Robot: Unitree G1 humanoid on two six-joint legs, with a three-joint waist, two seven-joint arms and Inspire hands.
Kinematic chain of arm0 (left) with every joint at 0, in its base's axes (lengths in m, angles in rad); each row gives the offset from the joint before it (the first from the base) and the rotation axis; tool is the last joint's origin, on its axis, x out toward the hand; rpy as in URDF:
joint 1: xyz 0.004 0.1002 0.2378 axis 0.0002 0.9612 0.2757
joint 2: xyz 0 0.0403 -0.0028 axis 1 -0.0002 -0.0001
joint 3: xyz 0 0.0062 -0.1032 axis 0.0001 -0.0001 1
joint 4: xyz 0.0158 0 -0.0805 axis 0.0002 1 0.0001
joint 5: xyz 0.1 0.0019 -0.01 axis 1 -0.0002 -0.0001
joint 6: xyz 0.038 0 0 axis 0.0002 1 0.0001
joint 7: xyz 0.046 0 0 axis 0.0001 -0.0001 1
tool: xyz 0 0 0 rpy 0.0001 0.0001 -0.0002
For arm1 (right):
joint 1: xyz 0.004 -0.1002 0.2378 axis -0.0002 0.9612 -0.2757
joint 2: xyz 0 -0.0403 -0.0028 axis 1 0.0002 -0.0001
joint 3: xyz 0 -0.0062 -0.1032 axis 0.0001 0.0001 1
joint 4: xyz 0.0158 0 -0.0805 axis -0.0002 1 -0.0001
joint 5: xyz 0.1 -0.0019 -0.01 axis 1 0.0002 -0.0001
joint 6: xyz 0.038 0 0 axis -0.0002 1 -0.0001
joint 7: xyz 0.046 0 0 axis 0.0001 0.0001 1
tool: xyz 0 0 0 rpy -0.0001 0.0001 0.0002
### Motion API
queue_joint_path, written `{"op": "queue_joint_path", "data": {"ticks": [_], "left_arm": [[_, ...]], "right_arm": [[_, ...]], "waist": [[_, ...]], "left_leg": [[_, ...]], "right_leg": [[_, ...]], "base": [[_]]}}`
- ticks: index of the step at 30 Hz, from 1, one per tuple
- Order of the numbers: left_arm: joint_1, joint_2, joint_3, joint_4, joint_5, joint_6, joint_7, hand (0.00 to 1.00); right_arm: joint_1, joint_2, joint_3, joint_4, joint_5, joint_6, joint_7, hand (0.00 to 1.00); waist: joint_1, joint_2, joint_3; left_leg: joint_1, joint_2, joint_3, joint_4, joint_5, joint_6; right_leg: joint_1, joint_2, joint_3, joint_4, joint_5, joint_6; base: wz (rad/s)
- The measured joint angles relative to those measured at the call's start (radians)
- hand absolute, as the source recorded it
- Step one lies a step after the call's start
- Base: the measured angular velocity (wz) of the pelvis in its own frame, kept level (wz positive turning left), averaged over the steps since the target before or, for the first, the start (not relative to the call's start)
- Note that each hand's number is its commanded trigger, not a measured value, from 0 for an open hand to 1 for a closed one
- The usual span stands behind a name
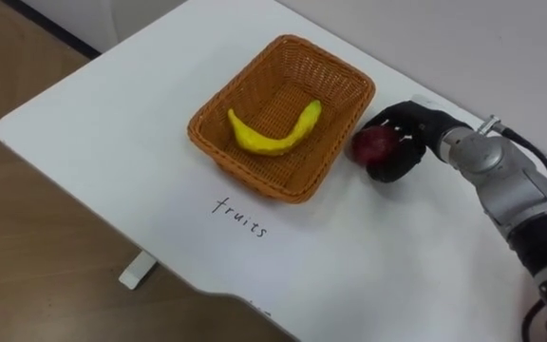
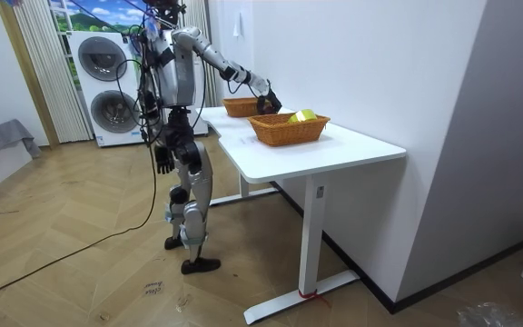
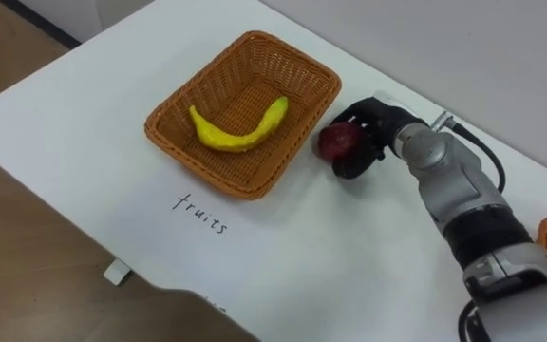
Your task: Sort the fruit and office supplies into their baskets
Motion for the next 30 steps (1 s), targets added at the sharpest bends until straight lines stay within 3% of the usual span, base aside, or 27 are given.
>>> {"op": "queue_joint_path", "data": {"ticks": [3,6,12,20,24,30], "left_arm": [[-0.017,-0.003,0.006,0.023,-0.004,-0.003,0.011,0.00],[-0.034,-0.013,0.030,0.033,-0.005,-0.008,0.031,0.00],[-0.040,-0.040,0.056,0.033,-0.004,-0.018,0.032,0.00],[-0.022,-0.046,0.114,0.024,-0.005,-0.045,0.054,0.00],[-0.004,-0.046,0.113,0.001,-0.005,-0.064,0.071,0.00],[0.008,-0.049,0.121,-0.005,-0.006,-0.072,0.072,0.00]], "right_arm": [[0.012,0.000,-0.002,-0.029,0.001,0.000,0.008,1.00],[0.081,0.000,-0.050,-0.116,-0.004,-0.010,0.016,1.00],[0.174,0.000,-0.122,-0.233,-0.008,-0.010,0.069,1.00],[0.233,-0.013,-0.145,-0.262,-0.030,-0.005,0.132,1.00],[0.232,-0.019,-0.212,-0.284,-0.050,0.004,0.129,1.00],[0.220,-0.026,-0.281,-0.309,-0.096,0.001,0.096,1.00]], "waist": [[-0.008,0.003,0.0023],[-0.025,0.008,0.0019],[-0.063,0.038,-0.0151],[-0.129,0.027,-0.0254],[-0.141,0.020,-0.0299],[-0.135,0.022,-0.0284]], "left_leg": [[0.003,0.000,0.005,0.000,0.000,0.000],[0.001,0.000,0.005,0.001,0.000,0.000],[0.014,0.000,0.029,0.002,0.000,0.001],[0.050,0.001,0.058,-0.002,0.000,0.001],[0.054,0.000,0.062,-0.003,0.000,0.002],[0.070,0.001,0.067,-0.002,0.000,0.002]], "right_leg": [[0.002,0.001,0.019,0.000,0.000,0.000],[0.000,0.001,0.015,0.000,0.000,0.000],[-0.001,0.001,0.038,0.002,0.000,0.000],[0.022,0.000,0.065,0.009,0.000,0.000],[0.022,0.000,0.069,0.014,0.000,0.000],[0.031,0.000,0.070,0.022,0.000,0.000]], "base": [[-0.01],[0.00],[-0.11],[-0.10],[-0.04],[-0.01]]}}
